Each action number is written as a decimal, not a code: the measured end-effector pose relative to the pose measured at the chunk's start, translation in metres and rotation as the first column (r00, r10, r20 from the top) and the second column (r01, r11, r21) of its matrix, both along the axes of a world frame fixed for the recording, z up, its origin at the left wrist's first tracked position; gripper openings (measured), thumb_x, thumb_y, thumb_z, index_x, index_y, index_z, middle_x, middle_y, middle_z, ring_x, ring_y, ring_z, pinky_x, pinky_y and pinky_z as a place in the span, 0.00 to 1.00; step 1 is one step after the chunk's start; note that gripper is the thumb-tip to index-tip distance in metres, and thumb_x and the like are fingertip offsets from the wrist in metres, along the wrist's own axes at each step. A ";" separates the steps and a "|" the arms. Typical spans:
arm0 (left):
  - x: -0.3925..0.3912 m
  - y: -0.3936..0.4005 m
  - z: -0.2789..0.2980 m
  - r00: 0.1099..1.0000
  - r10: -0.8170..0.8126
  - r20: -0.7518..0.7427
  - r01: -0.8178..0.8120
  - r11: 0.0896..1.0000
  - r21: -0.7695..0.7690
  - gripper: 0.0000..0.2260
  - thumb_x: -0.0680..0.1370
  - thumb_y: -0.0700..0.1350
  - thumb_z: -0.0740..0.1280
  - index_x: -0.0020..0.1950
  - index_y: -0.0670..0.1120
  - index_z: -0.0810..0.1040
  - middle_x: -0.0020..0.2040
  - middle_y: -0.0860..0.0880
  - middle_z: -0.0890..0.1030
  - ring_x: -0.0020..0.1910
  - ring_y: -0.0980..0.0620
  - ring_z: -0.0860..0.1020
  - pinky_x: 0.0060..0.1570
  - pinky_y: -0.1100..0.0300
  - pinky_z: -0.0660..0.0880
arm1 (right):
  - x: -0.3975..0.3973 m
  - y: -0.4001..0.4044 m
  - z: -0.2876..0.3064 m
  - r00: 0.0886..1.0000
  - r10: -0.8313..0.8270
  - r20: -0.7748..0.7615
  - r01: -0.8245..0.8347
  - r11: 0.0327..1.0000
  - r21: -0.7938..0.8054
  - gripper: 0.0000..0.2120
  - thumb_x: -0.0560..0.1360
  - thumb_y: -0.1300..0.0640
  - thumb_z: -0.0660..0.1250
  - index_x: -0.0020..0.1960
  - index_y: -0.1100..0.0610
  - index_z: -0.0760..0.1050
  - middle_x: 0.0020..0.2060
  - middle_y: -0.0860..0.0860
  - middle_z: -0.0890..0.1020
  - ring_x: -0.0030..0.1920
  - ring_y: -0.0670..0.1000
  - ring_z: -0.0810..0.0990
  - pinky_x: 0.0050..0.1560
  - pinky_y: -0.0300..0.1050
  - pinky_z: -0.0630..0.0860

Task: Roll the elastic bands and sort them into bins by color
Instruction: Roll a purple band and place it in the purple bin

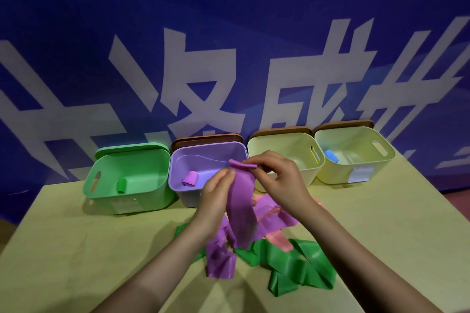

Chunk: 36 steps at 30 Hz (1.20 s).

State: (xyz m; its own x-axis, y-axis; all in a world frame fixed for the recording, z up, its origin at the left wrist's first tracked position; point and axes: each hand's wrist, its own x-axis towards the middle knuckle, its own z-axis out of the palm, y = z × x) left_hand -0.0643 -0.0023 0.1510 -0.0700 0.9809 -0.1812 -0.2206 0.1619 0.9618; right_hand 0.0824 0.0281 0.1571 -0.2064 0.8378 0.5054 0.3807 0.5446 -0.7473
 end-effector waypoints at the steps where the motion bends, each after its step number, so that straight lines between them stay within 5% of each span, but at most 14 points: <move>1: -0.001 0.000 0.000 1.000 -0.007 0.007 0.007 1.000 0.007 0.09 0.79 0.46 0.63 0.48 0.51 0.84 0.52 0.39 0.82 0.53 0.42 0.78 0.63 0.34 0.69 | 0.002 -0.001 0.000 0.999 0.020 0.027 -0.020 1.000 0.022 0.12 0.73 0.67 0.67 0.51 0.55 0.83 0.42 0.48 0.82 0.42 0.47 0.79 0.43 0.39 0.74; 6: -0.001 -0.001 0.002 0.999 -0.032 0.033 0.031 0.999 0.035 0.16 0.81 0.38 0.57 0.45 0.47 0.83 0.46 0.45 0.82 0.49 0.48 0.77 0.58 0.46 0.70 | 0.011 -0.006 -0.001 0.989 0.069 0.133 -0.081 0.993 0.090 0.13 0.73 0.69 0.65 0.52 0.58 0.83 0.44 0.45 0.80 0.46 0.42 0.78 0.48 0.33 0.71; 13: 0.007 -0.001 0.017 0.990 -0.088 0.114 0.089 0.996 -0.001 0.15 0.82 0.46 0.55 0.47 0.46 0.81 0.43 0.47 0.83 0.46 0.50 0.78 0.45 0.55 0.72 | 0.019 -0.005 0.010 0.984 0.065 0.165 -0.087 0.988 0.128 0.13 0.74 0.61 0.61 0.52 0.58 0.83 0.45 0.51 0.80 0.46 0.45 0.78 0.48 0.33 0.71; 21: 0.011 0.004 0.015 0.995 -0.098 0.009 0.098 0.995 0.018 0.11 0.79 0.38 0.61 0.50 0.48 0.82 0.51 0.42 0.83 0.52 0.43 0.79 0.60 0.41 0.71 | 0.022 0.000 0.013 0.993 0.016 0.121 -0.037 0.984 0.173 0.12 0.73 0.68 0.65 0.52 0.58 0.82 0.44 0.51 0.80 0.46 0.47 0.79 0.48 0.38 0.74; 26: 0.008 0.006 0.013 0.994 -0.107 -0.024 0.107 0.994 -0.003 0.15 0.80 0.39 0.59 0.47 0.51 0.84 0.49 0.43 0.84 0.51 0.44 0.80 0.59 0.42 0.72 | 0.029 -0.001 0.008 0.946 0.003 0.324 -0.076 0.974 0.213 0.13 0.75 0.60 0.61 0.53 0.56 0.82 0.46 0.51 0.79 0.46 0.47 0.77 0.47 0.29 0.69; 32: 0.008 0.006 0.007 0.996 -0.074 -0.040 0.073 0.997 -0.023 0.10 0.78 0.46 0.61 0.53 0.50 0.82 0.55 0.40 0.82 0.58 0.40 0.78 0.62 0.42 0.71 | 0.026 -0.002 0.005 0.952 -0.060 0.299 -0.008 0.975 0.222 0.13 0.75 0.59 0.60 0.53 0.57 0.83 0.45 0.52 0.80 0.44 0.48 0.79 0.45 0.31 0.70; 36: 0.008 0.005 0.008 0.999 -0.049 -0.022 0.049 0.999 -0.020 0.14 0.81 0.39 0.57 0.50 0.47 0.82 0.53 0.38 0.82 0.53 0.40 0.78 0.57 0.44 0.72 | 0.024 -0.002 0.006 0.947 -0.050 0.316 -0.034 0.966 0.255 0.13 0.75 0.59 0.61 0.53 0.58 0.83 0.44 0.53 0.80 0.43 0.50 0.80 0.44 0.33 0.71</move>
